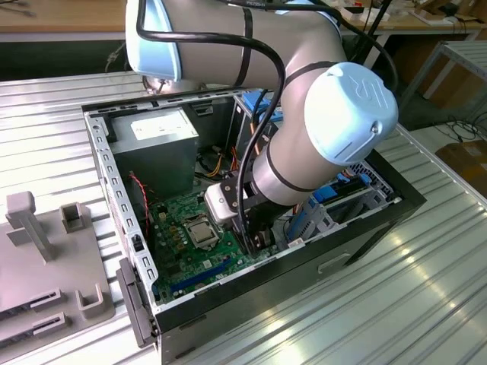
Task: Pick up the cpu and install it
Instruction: 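Install the first cpu locking lever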
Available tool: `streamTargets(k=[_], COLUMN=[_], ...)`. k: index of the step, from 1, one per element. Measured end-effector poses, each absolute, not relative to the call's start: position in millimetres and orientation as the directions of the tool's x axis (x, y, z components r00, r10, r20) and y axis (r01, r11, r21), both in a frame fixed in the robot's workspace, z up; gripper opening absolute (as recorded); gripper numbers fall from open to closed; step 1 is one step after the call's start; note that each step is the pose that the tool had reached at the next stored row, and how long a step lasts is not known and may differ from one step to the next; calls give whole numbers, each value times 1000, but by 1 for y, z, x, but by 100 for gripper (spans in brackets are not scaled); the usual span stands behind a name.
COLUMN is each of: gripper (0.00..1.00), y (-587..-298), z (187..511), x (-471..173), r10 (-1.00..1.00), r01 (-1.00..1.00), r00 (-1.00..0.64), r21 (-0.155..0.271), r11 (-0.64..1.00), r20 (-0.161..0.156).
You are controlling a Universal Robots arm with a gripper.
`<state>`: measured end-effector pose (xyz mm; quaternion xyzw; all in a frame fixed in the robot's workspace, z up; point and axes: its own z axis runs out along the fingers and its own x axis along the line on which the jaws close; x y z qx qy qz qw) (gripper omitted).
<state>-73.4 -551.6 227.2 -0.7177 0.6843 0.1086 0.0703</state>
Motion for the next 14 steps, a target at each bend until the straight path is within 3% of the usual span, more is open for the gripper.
streamTargets(k=[14], gripper=[11], y=[-552], z=[218], x=[-83], r10=[-967], r01=[-997], r00=[40], r21=[50], r11=[-54], r20=[-252])
